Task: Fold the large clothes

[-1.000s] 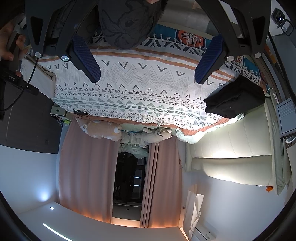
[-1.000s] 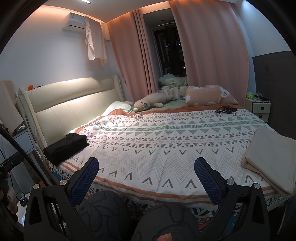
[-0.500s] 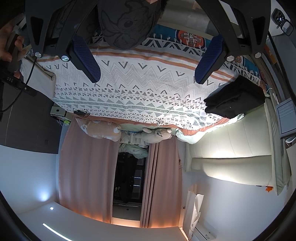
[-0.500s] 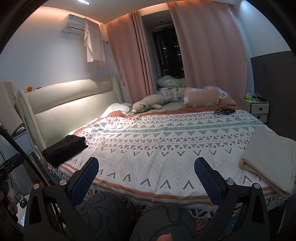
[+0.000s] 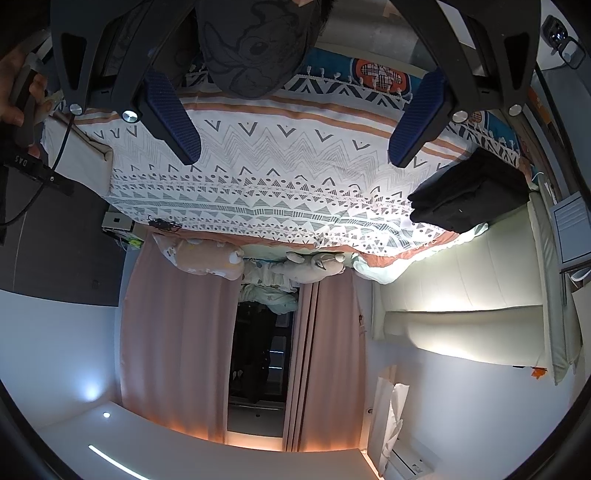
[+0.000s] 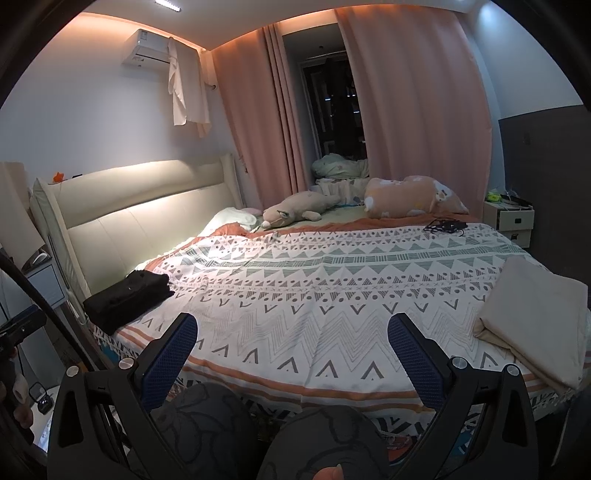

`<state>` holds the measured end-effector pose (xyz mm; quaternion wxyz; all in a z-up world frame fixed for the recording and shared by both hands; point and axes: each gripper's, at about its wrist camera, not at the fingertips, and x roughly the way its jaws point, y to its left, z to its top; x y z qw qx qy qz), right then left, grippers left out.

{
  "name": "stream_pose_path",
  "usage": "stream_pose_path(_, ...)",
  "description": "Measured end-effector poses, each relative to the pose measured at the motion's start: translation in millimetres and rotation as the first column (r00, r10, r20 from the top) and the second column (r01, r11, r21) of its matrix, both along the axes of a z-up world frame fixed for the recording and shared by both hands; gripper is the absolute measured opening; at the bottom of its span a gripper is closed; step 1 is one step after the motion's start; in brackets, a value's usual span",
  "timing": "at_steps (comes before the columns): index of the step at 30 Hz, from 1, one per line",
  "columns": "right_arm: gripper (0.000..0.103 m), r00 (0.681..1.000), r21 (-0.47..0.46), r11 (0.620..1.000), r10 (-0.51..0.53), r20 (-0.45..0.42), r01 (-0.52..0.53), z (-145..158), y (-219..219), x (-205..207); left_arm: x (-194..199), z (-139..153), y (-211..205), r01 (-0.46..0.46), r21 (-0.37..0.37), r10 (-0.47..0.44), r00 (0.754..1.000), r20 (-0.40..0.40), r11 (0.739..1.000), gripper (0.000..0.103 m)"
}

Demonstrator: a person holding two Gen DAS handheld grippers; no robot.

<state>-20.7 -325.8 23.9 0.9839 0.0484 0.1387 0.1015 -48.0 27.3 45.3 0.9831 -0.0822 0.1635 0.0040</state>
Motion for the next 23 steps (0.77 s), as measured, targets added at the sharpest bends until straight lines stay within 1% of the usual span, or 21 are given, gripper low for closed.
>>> stream_pose_path(9, 0.103, 1.0, -0.001, 1.0, -0.001, 0.003, 0.001, 0, 3, -5, -5, 4, -1, -0.006, 0.001, 0.006, 1.0, 0.007, 1.0, 0.103)
stream_pose_path(19, 0.103, 1.0, -0.009, 1.0, -0.007, 0.012, 0.007, 3, 14, -25, -28, 13, 0, -0.001, -0.004, 0.002, 0.999, 0.049, 1.0, 0.103)
stream_pose_path(23, 0.103, 1.0, -0.01, 1.0, -0.004, 0.018, 0.004, 10, 16, -32, -35, 18, 3, -0.009, -0.013, 0.01, 0.998, 0.066, 1.0, 0.103)
